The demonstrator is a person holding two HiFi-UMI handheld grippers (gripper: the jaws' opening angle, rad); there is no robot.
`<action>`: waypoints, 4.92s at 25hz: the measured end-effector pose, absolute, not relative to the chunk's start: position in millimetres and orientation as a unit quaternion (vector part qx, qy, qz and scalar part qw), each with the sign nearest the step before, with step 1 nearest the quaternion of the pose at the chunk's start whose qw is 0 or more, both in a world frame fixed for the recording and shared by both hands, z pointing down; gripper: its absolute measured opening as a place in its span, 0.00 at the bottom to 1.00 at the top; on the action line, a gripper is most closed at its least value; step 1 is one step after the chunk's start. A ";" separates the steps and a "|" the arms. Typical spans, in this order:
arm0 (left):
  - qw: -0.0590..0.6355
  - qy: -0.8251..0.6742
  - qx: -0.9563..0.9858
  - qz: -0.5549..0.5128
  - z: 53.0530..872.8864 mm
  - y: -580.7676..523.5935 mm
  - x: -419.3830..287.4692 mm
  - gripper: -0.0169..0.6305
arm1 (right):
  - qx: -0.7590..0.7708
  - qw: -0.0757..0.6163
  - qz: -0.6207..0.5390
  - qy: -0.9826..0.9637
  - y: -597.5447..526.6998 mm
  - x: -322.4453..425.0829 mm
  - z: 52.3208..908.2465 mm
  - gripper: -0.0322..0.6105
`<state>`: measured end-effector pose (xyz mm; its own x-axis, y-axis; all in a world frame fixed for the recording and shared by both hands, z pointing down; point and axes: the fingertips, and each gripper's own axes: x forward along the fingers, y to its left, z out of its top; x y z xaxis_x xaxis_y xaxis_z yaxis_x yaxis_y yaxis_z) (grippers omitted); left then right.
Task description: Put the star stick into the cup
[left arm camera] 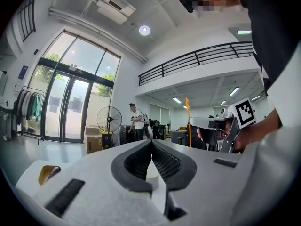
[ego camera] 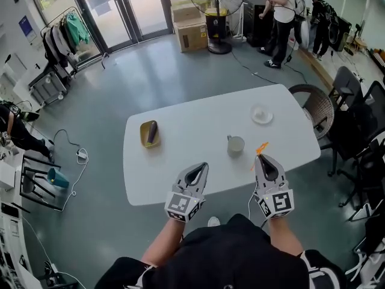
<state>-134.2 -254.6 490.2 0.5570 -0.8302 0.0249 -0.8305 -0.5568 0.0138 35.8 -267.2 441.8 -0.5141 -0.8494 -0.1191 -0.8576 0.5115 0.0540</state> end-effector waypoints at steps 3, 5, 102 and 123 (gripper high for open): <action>0.017 -0.468 0.883 0.008 494.4 -267.0 -129.6 0.04 | -0.489 0.023 0.060 0.870 -279.6 32.3 441.7 0.09; 0.023 -0.468 0.883 0.011 499.4 -274.7 -126.8 0.04 | -0.485 0.022 0.058 0.872 -289.8 29.9 444.2 0.09; 0.056 -0.582 0.810 0.040 527.1 -361.1 -158.6 0.04 | -0.320 -0.091 -0.001 0.943 -426.6 -41.5 516.4 0.05; 0.047 -0.543 0.837 0.042 522.5 -346.6 -143.8 0.04 | -0.351 -0.065 0.010 0.934 -395.3 -35.0 509.5 0.06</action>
<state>-143.8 -346.6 522.5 0.4058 -0.9058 0.1219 -0.9137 -0.4050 0.0325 -35.0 -395.3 509.5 -0.7458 -0.6563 0.1144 -0.6536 0.7541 0.0648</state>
